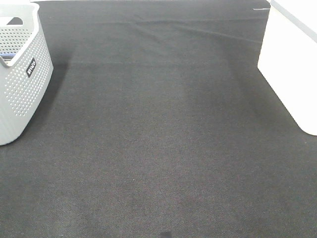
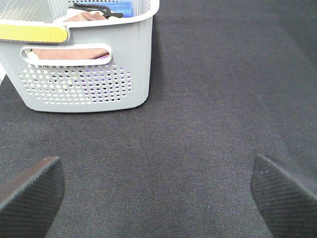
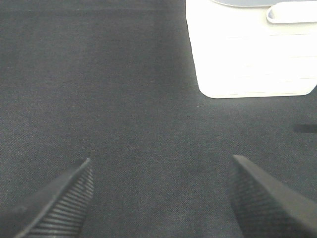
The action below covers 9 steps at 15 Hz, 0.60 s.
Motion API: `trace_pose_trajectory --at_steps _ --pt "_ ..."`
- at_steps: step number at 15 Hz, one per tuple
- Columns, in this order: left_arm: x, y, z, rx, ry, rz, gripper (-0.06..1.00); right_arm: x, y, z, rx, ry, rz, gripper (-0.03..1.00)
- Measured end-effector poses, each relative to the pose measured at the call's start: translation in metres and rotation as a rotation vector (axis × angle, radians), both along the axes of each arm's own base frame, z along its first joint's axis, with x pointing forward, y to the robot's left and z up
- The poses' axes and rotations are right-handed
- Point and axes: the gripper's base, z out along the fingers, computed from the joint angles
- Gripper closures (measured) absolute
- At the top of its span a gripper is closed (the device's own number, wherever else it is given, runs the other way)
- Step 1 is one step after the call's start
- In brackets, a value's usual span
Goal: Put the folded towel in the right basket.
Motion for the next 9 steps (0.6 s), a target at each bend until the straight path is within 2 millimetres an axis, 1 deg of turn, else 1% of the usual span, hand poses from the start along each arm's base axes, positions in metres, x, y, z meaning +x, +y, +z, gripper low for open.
trace_pose_trajectory --at_steps 9 --pt "0.0000 0.0000 0.0000 0.000 0.000 0.000 -0.02 0.0000 0.0000 0.0000 0.000 0.000 0.000 0.25"
